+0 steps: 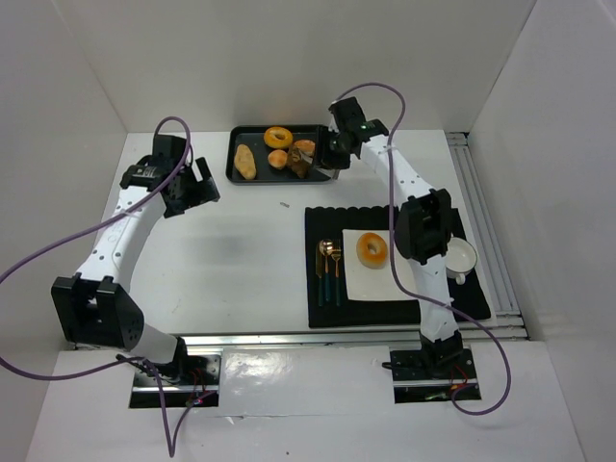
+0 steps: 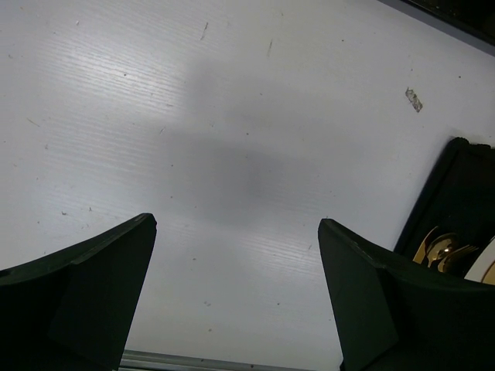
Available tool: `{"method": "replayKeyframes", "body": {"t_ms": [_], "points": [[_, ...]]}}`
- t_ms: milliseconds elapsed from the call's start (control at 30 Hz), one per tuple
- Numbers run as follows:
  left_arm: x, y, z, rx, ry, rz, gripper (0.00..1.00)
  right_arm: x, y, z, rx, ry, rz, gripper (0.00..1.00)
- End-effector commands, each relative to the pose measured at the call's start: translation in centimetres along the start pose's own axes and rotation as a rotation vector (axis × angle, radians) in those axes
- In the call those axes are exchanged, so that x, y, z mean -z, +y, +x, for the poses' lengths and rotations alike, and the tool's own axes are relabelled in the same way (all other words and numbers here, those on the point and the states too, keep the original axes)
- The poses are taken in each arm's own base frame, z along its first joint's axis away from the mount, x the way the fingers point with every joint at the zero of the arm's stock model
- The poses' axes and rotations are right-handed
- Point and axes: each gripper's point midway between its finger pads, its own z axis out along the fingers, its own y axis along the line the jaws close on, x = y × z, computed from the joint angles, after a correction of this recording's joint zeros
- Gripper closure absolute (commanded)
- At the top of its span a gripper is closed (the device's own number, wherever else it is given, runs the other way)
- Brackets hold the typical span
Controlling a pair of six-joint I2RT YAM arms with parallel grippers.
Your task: Place the bread
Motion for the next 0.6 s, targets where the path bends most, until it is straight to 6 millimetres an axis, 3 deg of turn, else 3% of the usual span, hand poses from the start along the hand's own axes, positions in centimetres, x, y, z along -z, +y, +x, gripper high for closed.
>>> {"method": "replayKeyframes", "body": {"t_ms": [0, 200, 367, 567], "points": [[-0.2, 0.2, -0.7, -0.012, -0.010, -0.005, 0.00, -0.3, 0.4, -0.8, 0.016, -0.041, -0.009, 0.41], [-0.5, 0.2, -0.5, -0.013, 0.000, -0.010, 0.00, -2.3, 1.1, 1.0, 0.018, 0.019, -0.060, 0.40], [-0.8, 0.2, -0.4, -0.014, 0.008, -0.014, 0.00, -1.9, 3.4, 0.7, 0.033, 0.023, -0.157, 0.40], [-1.3, 0.2, -0.4, -0.015, 0.018, -0.019, 0.00, -2.0, 3.2, 1.6, 0.025, 0.057, -0.155, 0.40]]}}
